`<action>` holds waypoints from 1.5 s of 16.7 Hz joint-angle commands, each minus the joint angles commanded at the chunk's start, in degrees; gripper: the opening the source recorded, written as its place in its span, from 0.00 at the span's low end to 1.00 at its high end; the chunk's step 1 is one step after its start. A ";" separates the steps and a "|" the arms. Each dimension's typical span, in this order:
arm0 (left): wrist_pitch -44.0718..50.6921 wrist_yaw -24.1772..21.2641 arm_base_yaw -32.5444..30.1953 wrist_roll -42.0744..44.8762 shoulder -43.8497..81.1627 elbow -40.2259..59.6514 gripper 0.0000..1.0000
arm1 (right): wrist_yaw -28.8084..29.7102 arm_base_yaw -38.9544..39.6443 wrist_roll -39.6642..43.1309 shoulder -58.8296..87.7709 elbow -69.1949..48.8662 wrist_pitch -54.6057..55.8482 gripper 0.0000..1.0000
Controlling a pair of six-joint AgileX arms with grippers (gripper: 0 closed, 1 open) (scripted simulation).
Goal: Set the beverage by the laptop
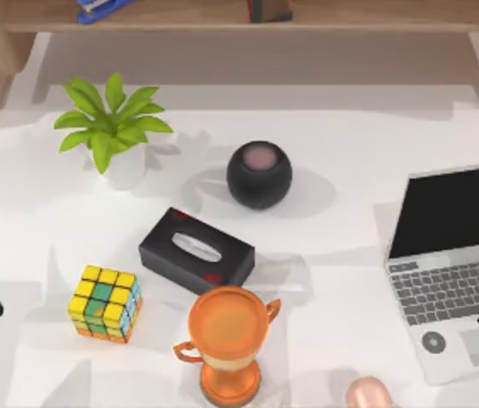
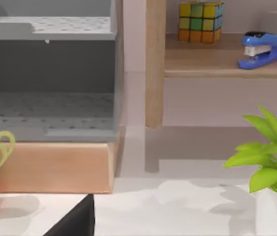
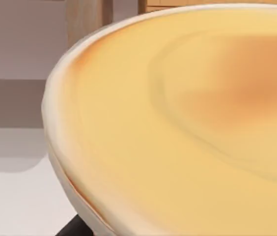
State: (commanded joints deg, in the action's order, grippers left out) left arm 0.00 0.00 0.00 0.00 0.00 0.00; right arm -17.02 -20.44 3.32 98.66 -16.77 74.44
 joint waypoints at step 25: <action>0.00 0.00 0.00 0.00 0.00 0.00 1.00 | -13.08 -11.98 3.47 -49.57 14.52 -39.75 0.00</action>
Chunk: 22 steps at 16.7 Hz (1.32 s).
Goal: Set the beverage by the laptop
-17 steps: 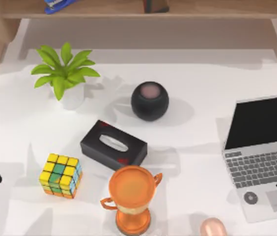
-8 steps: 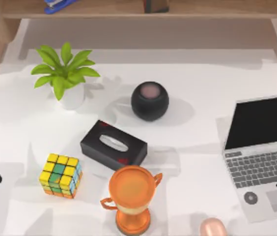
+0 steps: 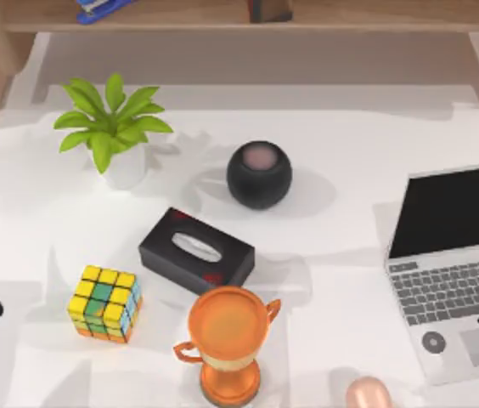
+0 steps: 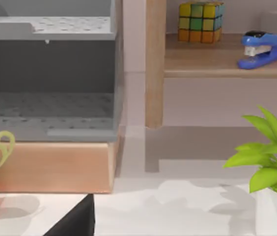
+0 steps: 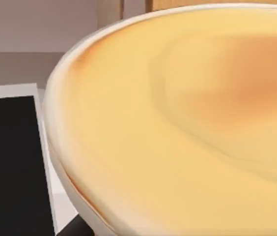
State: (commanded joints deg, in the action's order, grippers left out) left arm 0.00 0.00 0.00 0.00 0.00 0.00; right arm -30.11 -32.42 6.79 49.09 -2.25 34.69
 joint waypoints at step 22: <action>0.00 0.00 0.00 0.00 0.00 0.00 1.00 | -0.74 -0.26 -0.05 9.22 2.27 15.68 0.00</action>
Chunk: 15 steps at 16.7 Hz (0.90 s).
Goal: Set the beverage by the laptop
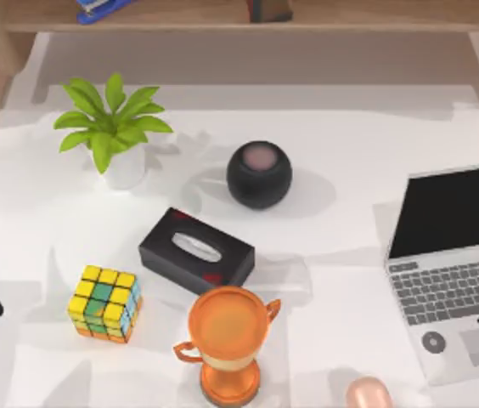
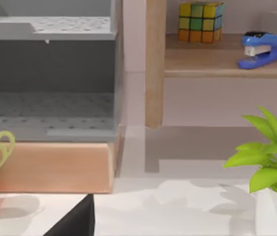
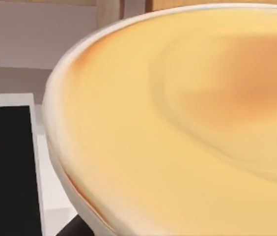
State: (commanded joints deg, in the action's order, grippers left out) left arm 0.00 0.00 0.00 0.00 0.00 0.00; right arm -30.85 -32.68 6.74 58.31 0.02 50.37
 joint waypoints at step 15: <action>0.00 0.00 0.00 0.00 0.00 0.00 1.00 | 0.08 -0.28 -0.07 10.79 4.32 9.88 0.08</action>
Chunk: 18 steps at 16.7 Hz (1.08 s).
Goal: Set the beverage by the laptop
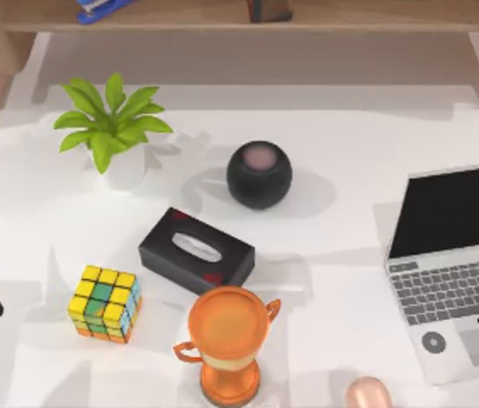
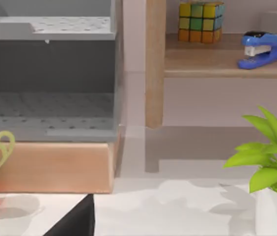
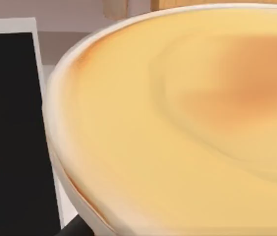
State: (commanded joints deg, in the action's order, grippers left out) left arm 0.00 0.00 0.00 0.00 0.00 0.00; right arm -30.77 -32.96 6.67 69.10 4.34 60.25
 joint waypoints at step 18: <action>0.00 0.00 0.00 0.00 0.00 0.00 1.00 | 0.00 0.00 0.00 0.00 0.00 0.00 1.00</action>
